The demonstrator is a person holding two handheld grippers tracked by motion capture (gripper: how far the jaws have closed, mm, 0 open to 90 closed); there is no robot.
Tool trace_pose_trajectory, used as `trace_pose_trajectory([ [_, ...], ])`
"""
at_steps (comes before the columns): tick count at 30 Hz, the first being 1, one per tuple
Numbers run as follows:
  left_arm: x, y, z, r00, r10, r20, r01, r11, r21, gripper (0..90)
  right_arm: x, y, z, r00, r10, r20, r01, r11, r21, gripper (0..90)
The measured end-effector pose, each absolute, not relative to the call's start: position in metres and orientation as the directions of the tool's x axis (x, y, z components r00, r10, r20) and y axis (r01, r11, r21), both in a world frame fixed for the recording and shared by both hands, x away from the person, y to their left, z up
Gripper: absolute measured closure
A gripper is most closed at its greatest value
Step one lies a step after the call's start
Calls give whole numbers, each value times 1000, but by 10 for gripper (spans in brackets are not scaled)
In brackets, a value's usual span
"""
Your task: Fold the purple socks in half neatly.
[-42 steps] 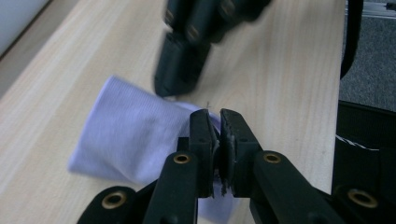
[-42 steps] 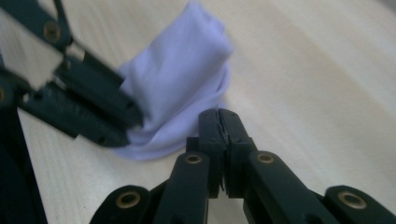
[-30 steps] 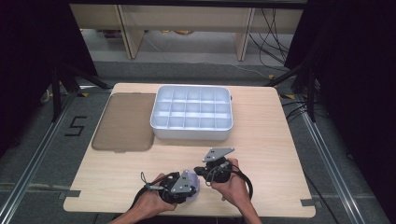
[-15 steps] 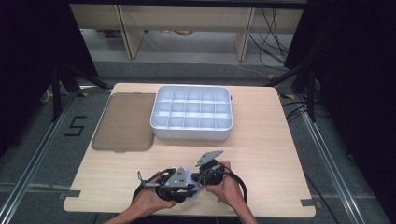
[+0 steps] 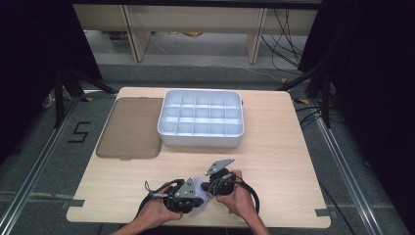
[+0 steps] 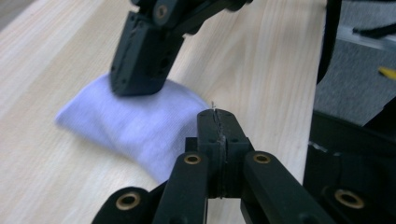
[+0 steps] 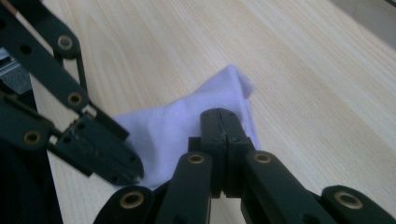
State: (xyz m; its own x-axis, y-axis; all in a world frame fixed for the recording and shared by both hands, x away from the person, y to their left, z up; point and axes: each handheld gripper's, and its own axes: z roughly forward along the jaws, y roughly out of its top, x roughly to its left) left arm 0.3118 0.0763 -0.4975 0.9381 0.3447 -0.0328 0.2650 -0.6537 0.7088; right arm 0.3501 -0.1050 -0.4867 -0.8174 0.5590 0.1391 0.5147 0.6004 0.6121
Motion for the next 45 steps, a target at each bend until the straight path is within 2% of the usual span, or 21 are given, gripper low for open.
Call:
trace_pose_trajectory([
  [8, 326, 95, -497, 937, 350, 4, 252, -682, 687, 872, 343, -111, -486, -837, 534, 121, 486, 621, 616, 900],
  [9, 323, 93, -499, 926, 377, -19, 281, -655, 701, 872, 341, -111, -485, -817, 560, 136, 516, 607, 605, 889],
  [10, 325, 94, -496, 942, 333, 31, 228, -706, 671, 871, 340, -111, -484, -817, 561, 136, 516, 604, 607, 856],
  [11, 324, 93, -496, 941, 336, 38, 225, -706, 671, 870, 339, -110, -484, -814, 566, 131, 510, 588, 627, 821],
  [13, 323, 92, -497, 937, 348, 33, 233, -694, 681, 870, 340, -112, -477, -806, 582, 109, 508, 584, 633, 738],
  [16, 322, 92, -498, 935, 355, 17, 247, -685, 685, 867, 344, -114, -472, -784, 613, 100, 520, 560, 644, 686],
  [17, 321, 91, -498, 933, 359, 22, 247, -684, 686, 867, 346, -115, -472, -760, 638, 126, 552, 532, 642, 601],
  [19, 322, 91, -498, 935, 355, 23, 244, -686, 686, 867, 351, -114, -478, -755, 643, 127, 565, 540, 624, 527],
  [20, 322, 91, -498, 935, 355, 23, 244, -686, 686, 864, 351, -114, -478, -755, 643, 127, 565, 540, 624, 527],
  [21, 321, 91, -498, 934, 358, 21, 248, -686, 684, 859, 353, -109, -486, -746, 649, 149, 596, 552, 583, 499],
  [23, 322, 93, -496, 946, 319, 56, 207, -728, 654, 858, 354, -108, -491, -746, 644, 169, 606, 551, 574, 500],
  [24, 320, 92, -497, 935, 353, 48, 231, -703, 673, 852, 357, -109, -496, -733, 645, 217, 631, 525, 571, 500],
  [27, 321, 92, -496, 946, 318, 69, 197, -729, 656, 848, 358, -111, -497, -723, 650, 235, 647, 518, 559, 506],
  [29, 319, 91, -498, 934, 355, 30, 240, -689, 684, 848, 359, -112, -498, -717, 648, 256, 657, 506, 559, 523],
  [30, 321, 93, -496, 949, 308, 71, 189, -733, 653, 847, 358, -112, -499, -714, 647, 269, 663, 500, 557, 546],
  [35, 321, 94, -497, 948, 316, 41, 213, -722, 658, 838, 358, -115, -501, -706, 638, 306, 676, 478, 561, 601],
  [37, 317, 93, -498, 939, 343, 30, 233, -697, 678, 815, 357, -117, -503, -694, 638, 335, 690, 455, 564, 649],
  [40, 318, 97, -496, 953, 296, 58, 188, -733, 654, 799, 356, -118, -504, -693, 630, 351, 693, 448, 564, 670],
  [41, 316, 96, -497, 946, 322, 27, 218, -697, 683, 792, 355, -118, -505, -687, 631, 361, 698, 433, 570, 677],
  [43, 316, 102, -495, 950, 312, 22, 218, -708, 672, 768, 356, -120, -506, -690, 619, 374, 698, 434, 569, 697],
  [45, 314, 108, -494, 939, 344, -3, 251, -678, 691, 707, 356, -120, -508, -700, 598, 391, 691, 430, 581, 715],
])
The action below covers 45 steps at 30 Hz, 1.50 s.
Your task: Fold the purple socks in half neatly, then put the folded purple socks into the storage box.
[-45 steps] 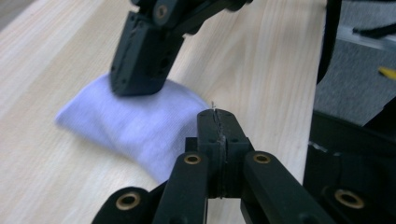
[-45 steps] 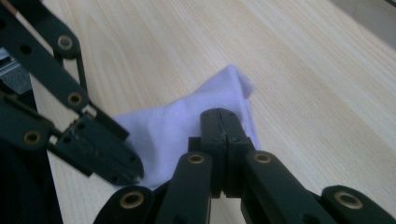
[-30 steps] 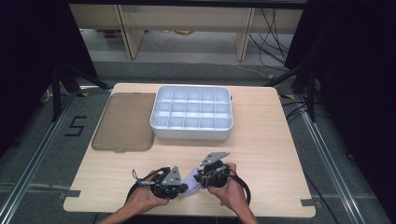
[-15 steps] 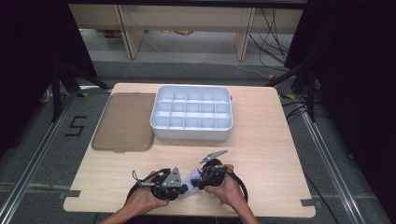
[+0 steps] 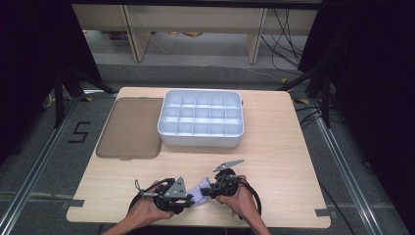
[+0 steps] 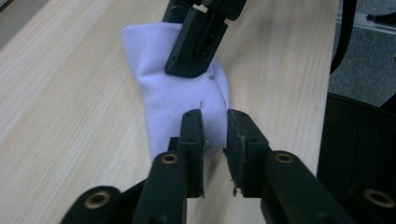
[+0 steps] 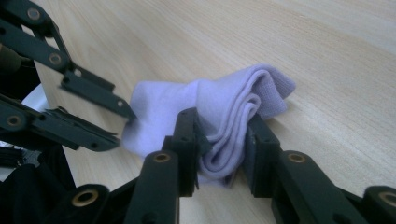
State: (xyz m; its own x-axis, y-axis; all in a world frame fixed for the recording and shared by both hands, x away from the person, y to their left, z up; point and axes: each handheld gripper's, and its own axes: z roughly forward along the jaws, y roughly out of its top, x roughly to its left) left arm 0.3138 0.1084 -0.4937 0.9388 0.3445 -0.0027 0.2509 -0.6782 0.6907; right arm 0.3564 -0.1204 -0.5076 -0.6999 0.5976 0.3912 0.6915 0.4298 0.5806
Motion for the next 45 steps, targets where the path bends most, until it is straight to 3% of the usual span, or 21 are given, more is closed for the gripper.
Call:
trace_pose_trajectory([
  [11, 309, 172, -497, 841, 538, -57, 400, -548, 734, 455, 353, -117, -505, -725, 593, 351, 660, 452, 600, 740],
  [22, 315, 197, -505, 779, 625, -61, 471, -517, 715, 270, 347, -110, -492, -771, 588, 244, 585, 502, 637, 742],
  [32, 318, 198, -505, 761, 645, -67, 478, -488, 731, 236, 341, -103, -469, -818, 559, 137, 494, 560, 666, 742],
  [45, 323, 200, -506, 752, 655, -79, 489, -473, 733, 230, 355, -114, -449, -809, 584, 69, 473, 575, 668, 742],
])
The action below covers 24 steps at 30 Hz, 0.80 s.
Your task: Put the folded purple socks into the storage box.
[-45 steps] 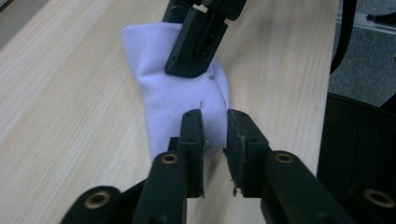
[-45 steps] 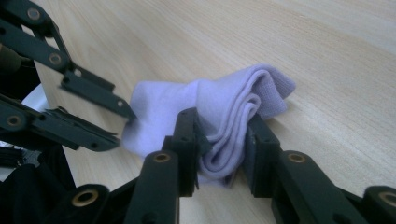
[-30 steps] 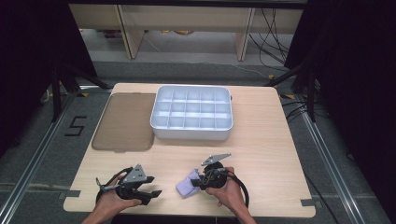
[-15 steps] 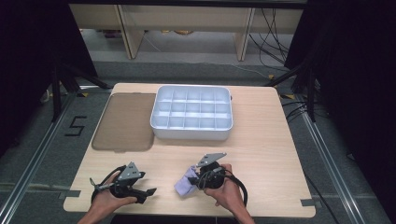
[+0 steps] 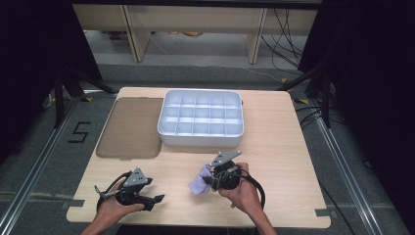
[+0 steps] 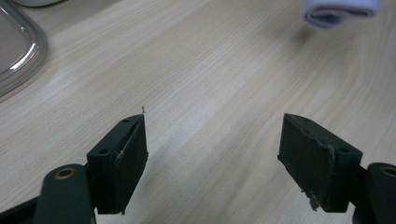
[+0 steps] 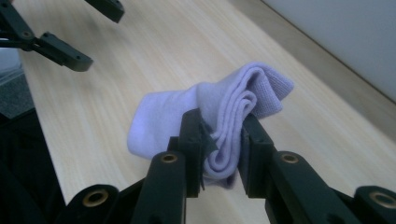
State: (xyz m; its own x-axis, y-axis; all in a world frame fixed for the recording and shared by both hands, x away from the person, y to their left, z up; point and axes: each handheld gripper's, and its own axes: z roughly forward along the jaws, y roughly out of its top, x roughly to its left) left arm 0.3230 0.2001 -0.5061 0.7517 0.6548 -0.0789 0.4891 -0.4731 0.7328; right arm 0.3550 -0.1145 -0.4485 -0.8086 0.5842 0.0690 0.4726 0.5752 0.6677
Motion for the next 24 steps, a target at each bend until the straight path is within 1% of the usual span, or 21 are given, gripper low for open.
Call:
trace_pose_trajectory([
  [1, 324, 201, -506, 755, 652, -71, 480, -476, 737, 230, 361, -119, -442, -803, 593, 49, 473, 585, 659, 741],
  [3, 323, 202, -506, 755, 652, -73, 482, -476, 736, 230, 363, -122, -438, -802, 595, 52, 481, 592, 647, 741],
  [5, 323, 201, -506, 750, 656, -83, 488, -465, 739, 230, 369, -127, -431, -787, 615, 36, 490, 589, 643, 742],
  [6, 323, 201, -506, 757, 650, -72, 480, -478, 736, 230, 374, -132, -424, -780, 625, 20, 493, 596, 634, 742],
  [9, 322, 200, -506, 749, 658, -81, 493, -470, 732, 230, 382, -138, -414, -766, 643, -7, 493, 594, 636, 741],
  [10, 323, 201, -506, 757, 650, -72, 483, -481, 731, 230, 382, -138, -414, -766, 643, -7, 493, 594, 636, 741],
  [12, 322, 200, -506, 756, 650, -76, 484, -477, 734, 230, 387, -142, -407, -743, 669, -5, 521, 583, 624, 741],
  [15, 323, 200, -506, 757, 650, -74, 482, -478, 734, 230, 399, -151, -392, -729, 683, -37, 524, 591, 613, 741],
  [17, 324, 201, -505, 767, 639, -57, 472, -502, 725, 230, 402, -152, -388, -719, 693, -47, 528, 590, 611, 741],
  [18, 324, 200, -506, 756, 650, -75, 490, -486, 724, 230, 406, -154, -385, -722, 690, -61, 521, 600, 607, 741],
  [22, 324, 199, -507, 755, 652, -67, 485, -487, 726, 227, 421, -161, -376, -698, 710, -86, 539, 601, 590, 741],
  [24, 324, 199, -506, 754, 652, -78, 490, -480, 728, 224, 429, -164, -371, -680, 728, -90, 553, 590, 588, 741],
])
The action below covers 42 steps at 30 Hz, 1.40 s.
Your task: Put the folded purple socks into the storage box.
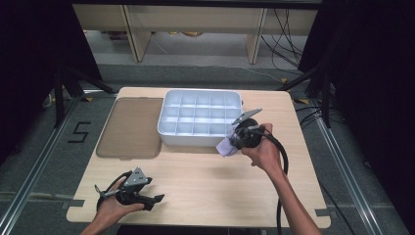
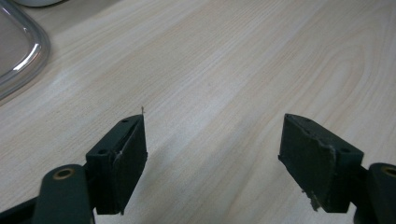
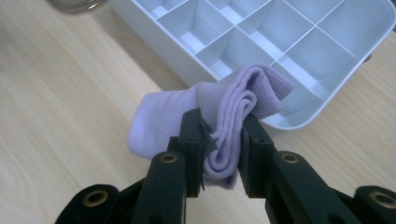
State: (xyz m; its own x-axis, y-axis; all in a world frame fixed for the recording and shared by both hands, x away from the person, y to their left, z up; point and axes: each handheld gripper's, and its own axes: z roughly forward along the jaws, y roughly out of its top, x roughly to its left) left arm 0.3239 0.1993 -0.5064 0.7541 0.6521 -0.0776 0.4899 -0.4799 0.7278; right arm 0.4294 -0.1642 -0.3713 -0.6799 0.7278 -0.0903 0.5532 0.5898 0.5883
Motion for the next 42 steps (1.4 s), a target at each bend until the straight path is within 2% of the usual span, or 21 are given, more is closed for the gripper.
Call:
trace_pose_trajectory([
  [3, 325, 201, -506, 759, 649, -50, 471, -495, 730, 218, 436, -167, -367, -674, 732, -101, 557, 593, 581, 741],
  [11, 325, 201, -506, 753, 656, -55, 477, -486, 732, 211, 465, -171, -352, -642, 755, -136, 564, 585, 584, 741],
  [16, 324, 200, -506, 758, 649, -59, 475, -489, 731, 211, 486, -170, -349, -615, 773, -155, 595, 584, 552, 740],
  [27, 324, 202, -505, 751, 657, -69, 485, -479, 731, 210, 520, -161, -368, -601, 774, -198, 629, 611, 480, 740],
  [42, 324, 203, -505, 755, 653, -61, 478, -485, 732, 210, 534, -150, -397, -634, 714, -298, 614, 699, 367, 739],
])
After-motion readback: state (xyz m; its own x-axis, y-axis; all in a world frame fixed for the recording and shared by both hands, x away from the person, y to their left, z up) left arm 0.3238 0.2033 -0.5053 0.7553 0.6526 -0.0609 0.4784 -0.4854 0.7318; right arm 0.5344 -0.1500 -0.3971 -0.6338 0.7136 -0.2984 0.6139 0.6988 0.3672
